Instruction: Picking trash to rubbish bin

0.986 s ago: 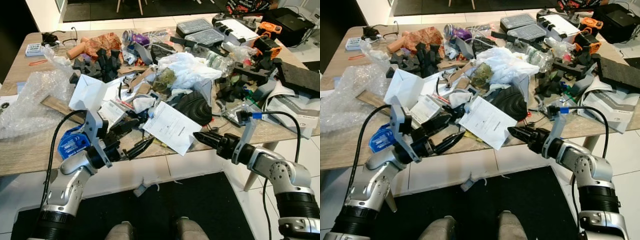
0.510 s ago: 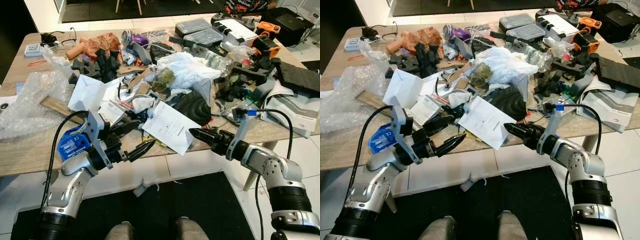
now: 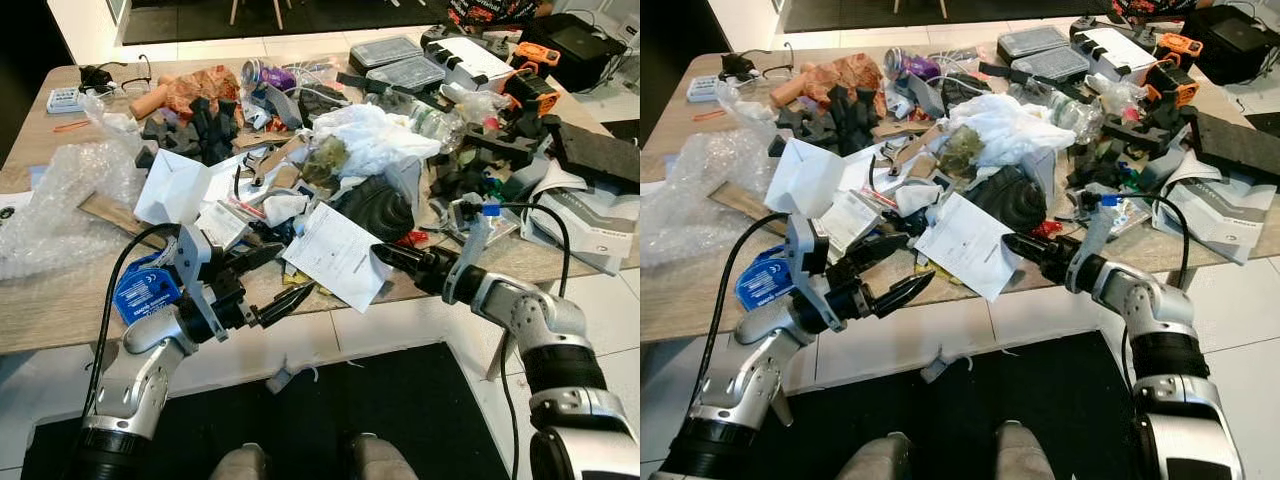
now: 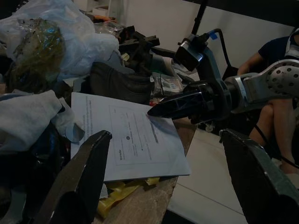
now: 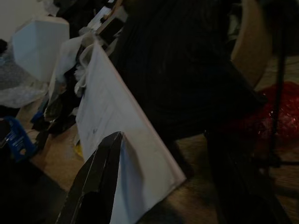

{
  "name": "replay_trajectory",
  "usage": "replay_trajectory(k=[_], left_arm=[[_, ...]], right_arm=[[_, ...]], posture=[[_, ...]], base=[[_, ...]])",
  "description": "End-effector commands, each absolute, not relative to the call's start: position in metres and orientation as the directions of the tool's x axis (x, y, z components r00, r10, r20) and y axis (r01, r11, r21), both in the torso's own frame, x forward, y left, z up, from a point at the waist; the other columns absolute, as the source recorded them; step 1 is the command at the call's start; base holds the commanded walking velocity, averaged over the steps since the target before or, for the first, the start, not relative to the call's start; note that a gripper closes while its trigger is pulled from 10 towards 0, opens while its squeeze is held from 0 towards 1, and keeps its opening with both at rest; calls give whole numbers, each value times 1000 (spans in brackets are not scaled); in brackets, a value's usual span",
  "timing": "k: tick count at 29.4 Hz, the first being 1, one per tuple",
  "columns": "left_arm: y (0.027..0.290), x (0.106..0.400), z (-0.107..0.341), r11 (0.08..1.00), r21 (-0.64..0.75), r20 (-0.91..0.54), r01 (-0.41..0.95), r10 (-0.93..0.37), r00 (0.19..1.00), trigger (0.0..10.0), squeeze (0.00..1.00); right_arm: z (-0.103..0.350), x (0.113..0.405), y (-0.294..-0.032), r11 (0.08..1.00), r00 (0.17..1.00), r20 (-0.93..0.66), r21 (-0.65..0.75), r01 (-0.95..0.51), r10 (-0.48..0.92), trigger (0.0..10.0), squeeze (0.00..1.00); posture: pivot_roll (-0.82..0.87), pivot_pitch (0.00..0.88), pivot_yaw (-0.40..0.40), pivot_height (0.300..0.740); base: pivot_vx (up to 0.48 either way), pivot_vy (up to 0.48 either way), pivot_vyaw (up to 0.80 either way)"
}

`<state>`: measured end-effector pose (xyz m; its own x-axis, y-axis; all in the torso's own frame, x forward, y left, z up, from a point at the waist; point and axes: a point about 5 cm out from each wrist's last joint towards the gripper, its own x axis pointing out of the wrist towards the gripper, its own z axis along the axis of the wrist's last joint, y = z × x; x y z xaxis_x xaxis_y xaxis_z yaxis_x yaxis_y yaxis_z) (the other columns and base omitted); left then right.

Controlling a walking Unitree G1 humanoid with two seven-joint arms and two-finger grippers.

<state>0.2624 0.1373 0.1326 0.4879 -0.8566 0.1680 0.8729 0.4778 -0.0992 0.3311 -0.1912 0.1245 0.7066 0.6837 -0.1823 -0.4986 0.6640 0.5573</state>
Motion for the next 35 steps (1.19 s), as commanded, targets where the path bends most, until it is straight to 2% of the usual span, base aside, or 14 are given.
replay_trajectory(k=[1, 7, 12, 13, 14, 25, 35], left_arm=[[137, 260, 132, 469, -89, 145, 879, -867, 478, 10000, 0], [136, 260, 133, 466, -87, 143, 881, -869, 474, 10000, 0], [137, 260, 133, 467, -86, 142, 880, -868, 475, 10000, 0], [137, 260, 133, 467, -86, 141, 880, -869, 475, 10000, 0], [137, 260, 133, 467, -86, 141, 880, -869, 474, 10000, 0], [138, 260, 134, 470, -83, 140, 879, -868, 477, 10000, 0], [132, 260, 135, 461, -97, 162, 882, -867, 471, 10000, 0]], right_arm=[[112, 325, -188, 658, 675, -233, 578, -483, 700, 10000, 0], [101, 319, -191, 667, 629, -310, 577, -472, 713, 10000, 0], [103, 319, -199, 675, 637, -314, 574, -464, 704, 10000, 0], [103, 319, -199, 677, 641, -312, 572, -462, 701, 1373, 0], [105, 321, -200, 677, 651, -298, 573, -463, 698, 0, 0], [114, 327, -201, 671, 682, -235, 557, -489, 692, 0, 0], [164, 334, -207, 573, 709, 78, 532, -624, 701, 0, 0]], posture=[[-36, 131, -4, 740], [-36, 135, -3, 740], [-37, 137, -1, 740], [-37, 138, 1, 740], [-37, 138, 1, 740], [-33, 145, 0, 740], [-43, 147, -3, 740]], base=[[0, 0, 0], [0, 0, 0], [0, 0, 0], [0, 0, 0], [0, 0, 0], [0, 0, 0], [0, 0, 0]])
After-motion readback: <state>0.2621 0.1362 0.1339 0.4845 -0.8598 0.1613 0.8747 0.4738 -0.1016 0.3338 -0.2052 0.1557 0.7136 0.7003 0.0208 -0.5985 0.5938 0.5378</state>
